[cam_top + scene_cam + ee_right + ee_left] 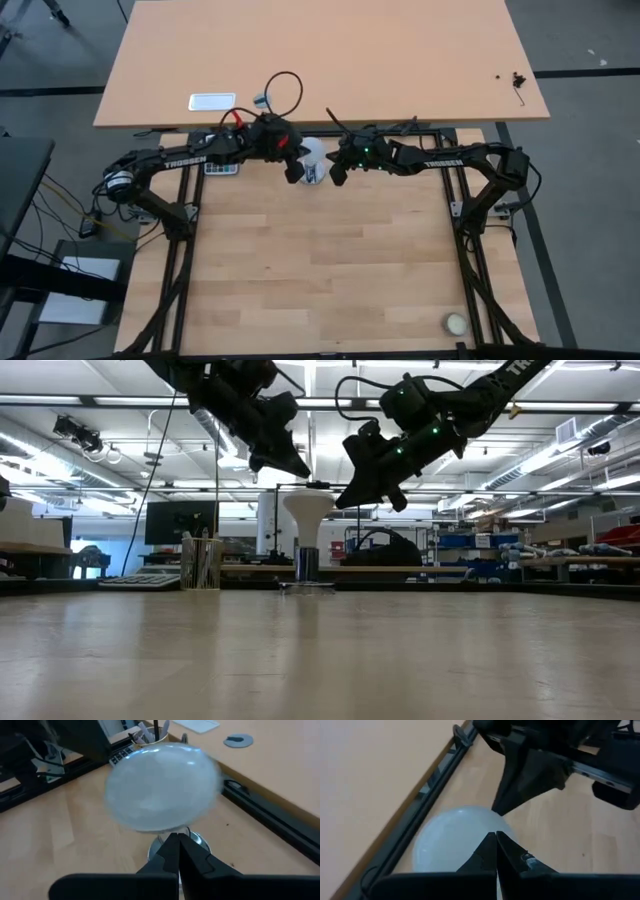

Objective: Screw lightbulb
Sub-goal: Remove the white lightbulb from the silver lamp

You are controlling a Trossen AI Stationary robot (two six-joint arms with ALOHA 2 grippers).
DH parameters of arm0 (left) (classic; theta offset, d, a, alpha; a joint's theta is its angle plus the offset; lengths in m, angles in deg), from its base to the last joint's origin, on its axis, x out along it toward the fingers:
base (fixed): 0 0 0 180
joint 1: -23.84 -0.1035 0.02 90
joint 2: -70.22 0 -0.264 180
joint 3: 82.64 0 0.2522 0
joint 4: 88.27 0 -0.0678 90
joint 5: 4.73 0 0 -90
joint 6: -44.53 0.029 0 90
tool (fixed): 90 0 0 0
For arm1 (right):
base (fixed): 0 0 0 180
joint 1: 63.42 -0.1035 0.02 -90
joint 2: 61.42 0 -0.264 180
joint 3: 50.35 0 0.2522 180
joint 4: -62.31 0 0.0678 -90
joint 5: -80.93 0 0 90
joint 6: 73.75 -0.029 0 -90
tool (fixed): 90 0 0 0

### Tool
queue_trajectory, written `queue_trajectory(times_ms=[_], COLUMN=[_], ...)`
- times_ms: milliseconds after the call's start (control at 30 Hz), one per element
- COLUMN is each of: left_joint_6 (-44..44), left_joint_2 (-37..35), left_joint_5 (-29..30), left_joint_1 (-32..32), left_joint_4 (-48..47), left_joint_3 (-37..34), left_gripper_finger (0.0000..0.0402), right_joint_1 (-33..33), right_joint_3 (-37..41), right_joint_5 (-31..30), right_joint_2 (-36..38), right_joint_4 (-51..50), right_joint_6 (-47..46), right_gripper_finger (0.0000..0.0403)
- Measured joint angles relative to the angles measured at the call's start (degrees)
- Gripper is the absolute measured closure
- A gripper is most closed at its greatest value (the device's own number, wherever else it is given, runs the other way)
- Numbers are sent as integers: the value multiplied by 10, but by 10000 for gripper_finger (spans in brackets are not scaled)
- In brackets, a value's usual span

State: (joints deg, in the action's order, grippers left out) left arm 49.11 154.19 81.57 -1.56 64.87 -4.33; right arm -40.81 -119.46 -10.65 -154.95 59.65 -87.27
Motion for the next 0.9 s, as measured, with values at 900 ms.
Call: queue_trajectory(times_ms=[900], left_joint_6=[29], left_joint_2=[33], left_joint_5=[0], left_joint_1=[-58], left_joint_4=[14], left_joint_3=[0], left_gripper_finger=[402], right_joint_1=[-14], right_joint_3=[0], right_joint_5=[60], right_joint_2=[9], right_joint_4=[29], right_joint_6=[51], right_gripper_finger=[393])
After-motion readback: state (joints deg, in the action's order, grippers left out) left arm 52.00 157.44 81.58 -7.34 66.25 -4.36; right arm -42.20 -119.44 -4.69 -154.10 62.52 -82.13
